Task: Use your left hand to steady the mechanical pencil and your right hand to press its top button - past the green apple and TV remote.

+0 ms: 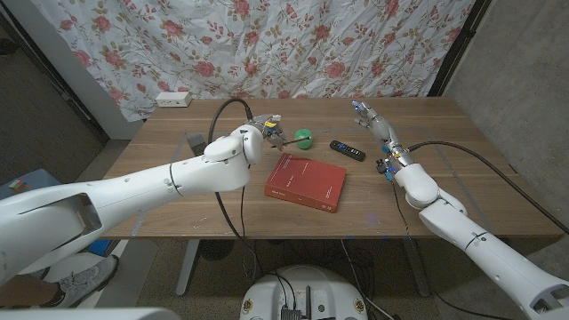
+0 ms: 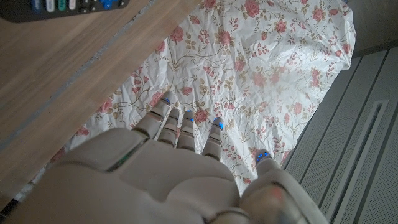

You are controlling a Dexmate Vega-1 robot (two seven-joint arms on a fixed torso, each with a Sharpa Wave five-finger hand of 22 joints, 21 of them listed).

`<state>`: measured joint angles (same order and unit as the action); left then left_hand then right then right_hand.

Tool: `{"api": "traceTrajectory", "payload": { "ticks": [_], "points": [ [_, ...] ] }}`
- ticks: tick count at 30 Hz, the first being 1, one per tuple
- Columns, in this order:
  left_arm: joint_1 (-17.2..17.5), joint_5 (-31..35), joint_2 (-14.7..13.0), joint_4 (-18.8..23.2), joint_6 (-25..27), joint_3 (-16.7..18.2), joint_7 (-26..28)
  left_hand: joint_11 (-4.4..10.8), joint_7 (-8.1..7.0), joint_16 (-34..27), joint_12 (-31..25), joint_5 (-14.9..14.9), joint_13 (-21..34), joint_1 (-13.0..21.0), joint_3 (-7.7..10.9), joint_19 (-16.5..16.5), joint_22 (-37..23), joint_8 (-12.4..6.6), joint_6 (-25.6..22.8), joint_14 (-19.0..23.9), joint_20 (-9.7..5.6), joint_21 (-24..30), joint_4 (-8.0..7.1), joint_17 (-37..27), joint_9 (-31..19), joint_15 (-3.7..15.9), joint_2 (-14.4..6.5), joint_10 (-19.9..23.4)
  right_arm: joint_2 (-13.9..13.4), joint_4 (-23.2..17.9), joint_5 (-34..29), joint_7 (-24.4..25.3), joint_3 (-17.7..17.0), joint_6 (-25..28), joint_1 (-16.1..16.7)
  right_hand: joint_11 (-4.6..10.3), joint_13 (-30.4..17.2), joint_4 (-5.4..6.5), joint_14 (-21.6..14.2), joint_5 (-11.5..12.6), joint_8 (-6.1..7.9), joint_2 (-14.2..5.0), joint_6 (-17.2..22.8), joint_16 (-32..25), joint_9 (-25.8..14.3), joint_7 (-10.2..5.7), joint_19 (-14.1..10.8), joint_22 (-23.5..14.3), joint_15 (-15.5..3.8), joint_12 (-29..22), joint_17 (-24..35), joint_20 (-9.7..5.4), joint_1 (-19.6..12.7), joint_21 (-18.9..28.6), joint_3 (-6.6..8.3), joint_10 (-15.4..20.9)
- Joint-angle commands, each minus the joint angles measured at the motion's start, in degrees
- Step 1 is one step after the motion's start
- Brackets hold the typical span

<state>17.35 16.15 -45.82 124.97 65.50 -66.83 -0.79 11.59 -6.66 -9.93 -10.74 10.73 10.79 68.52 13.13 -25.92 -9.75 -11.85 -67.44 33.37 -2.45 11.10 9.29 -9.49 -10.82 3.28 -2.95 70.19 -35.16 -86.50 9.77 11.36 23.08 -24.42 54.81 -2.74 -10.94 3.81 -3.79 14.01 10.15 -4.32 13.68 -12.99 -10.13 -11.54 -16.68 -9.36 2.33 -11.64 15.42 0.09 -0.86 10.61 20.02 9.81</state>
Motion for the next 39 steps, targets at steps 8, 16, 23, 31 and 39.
{"api": "traceTrajectory", "payload": {
  "ticks": [8, 16, 23, 31, 39],
  "points": [
    [-1.31, 7.87, -2.34, -0.02, -0.26, -2.78, -8.97, 1.41, -0.29, -0.18, -0.28, 0.48, 0.07, -0.11, -0.2, 0.35, -0.12, -0.11, -0.28, -0.36, -5.62, 0.0, -0.03, -0.1, -0.19, 9.23, -0.59, 1.96, 3.02, 3.11, 7.55, -1.12, -0.51, -0.83, 0.22, 0.97, 0.12, 0.25, 0.52, 0.65, 0.21, -0.86, -0.51, 0.39, 0.08, 1.05, -0.13, -0.09, -1.47, 0.39, -0.18, -0.54, -0.65, 0.23, 0.32, -0.24],
    [-0.54, 11.02, -2.52, 0.03, 0.85, -2.8, -11.33, 1.42, -0.41, -0.2, -0.28, 0.48, 0.07, -0.13, -0.24, 0.44, -0.11, -0.15, -0.36, -0.37, -5.67, -0.02, -0.01, -0.11, -0.2, 9.24, -0.57, 1.95, 3.73, 3.55, 11.87, -2.74, -0.91, 0.07, 0.6, 1.27, 0.22, 0.32, 0.79, 0.73, -0.4, -0.56, -2.71, 0.63, 0.11, 2.44, -0.16, -0.09, -1.77, 0.53, -0.42, -0.84, -0.63, 0.14, 0.21, -0.41],
    [-0.84, 13.89, -3.09, -0.01, 0.6, -3.92, -14.44, 1.42, -0.54, -0.23, -0.28, 0.48, 0.06, -0.11, -0.25, 0.51, -0.11, -0.22, -0.34, -0.36, -5.7, -0.02, 0.01, -0.13, -0.33, 9.29, -0.6, 1.97, 3.32, 2.8, 14.6, -3.76, -1.26, 2.23, 0.93, 1.33, 0.33, 0.56, 1.08, 0.82, -0.65, -0.46, -5.34, 0.83, 0.15, 4.11, 0.04, -0.08, -1.89, 0.9, -0.66, -1.0, -0.47, -0.04, 0.07, -1.34],
    [0.37, 16.15, -3.45, -0.23, -0.6, -2.99, -16.66, 1.42, -0.56, -0.23, -0.27, 0.49, 0.06, -0.11, -0.27, 0.63, -0.1, -0.33, -0.36, -0.37, -5.71, -0.05, 0.02, -0.14, -0.48, 9.3, -0.6, 1.95, 2.78, 0.84, 17.05, -3.29, -1.87, 5.48, 1.72, 2.07, 0.46, 1.27, 1.49, 0.92, -0.49, -0.38, -7.6, 0.99, 0.19, 5.23, 2.84, -0.08, -3.49, 0.85, -0.88, -1.3, 0.09, -0.77, -0.39, -1.39],
    [1.51, 19.48, -3.74, -0.69, -2.13, -2.27, -19.5, 1.4, -0.54, -0.24, -0.28, 0.49, 0.06, -0.11, -0.29, 0.68, -0.1, -0.38, -0.4, -0.38, -5.75, -0.05, 0.03, -0.14, -0.52, 9.34, -0.61, 1.97, 2.84, 0.55, 18.97, -3.21, -2.54, 5.92, 2.54, 2.21, 0.5, 1.7, 1.46, 1.02, -0.34, -0.56, -8.16, 0.98, 0.21, 5.31, 4.04, -0.08, -3.2, 1.12, -1.02, -1.35, 0.29, -0.85, -0.53, -2.19]
  ]
}}
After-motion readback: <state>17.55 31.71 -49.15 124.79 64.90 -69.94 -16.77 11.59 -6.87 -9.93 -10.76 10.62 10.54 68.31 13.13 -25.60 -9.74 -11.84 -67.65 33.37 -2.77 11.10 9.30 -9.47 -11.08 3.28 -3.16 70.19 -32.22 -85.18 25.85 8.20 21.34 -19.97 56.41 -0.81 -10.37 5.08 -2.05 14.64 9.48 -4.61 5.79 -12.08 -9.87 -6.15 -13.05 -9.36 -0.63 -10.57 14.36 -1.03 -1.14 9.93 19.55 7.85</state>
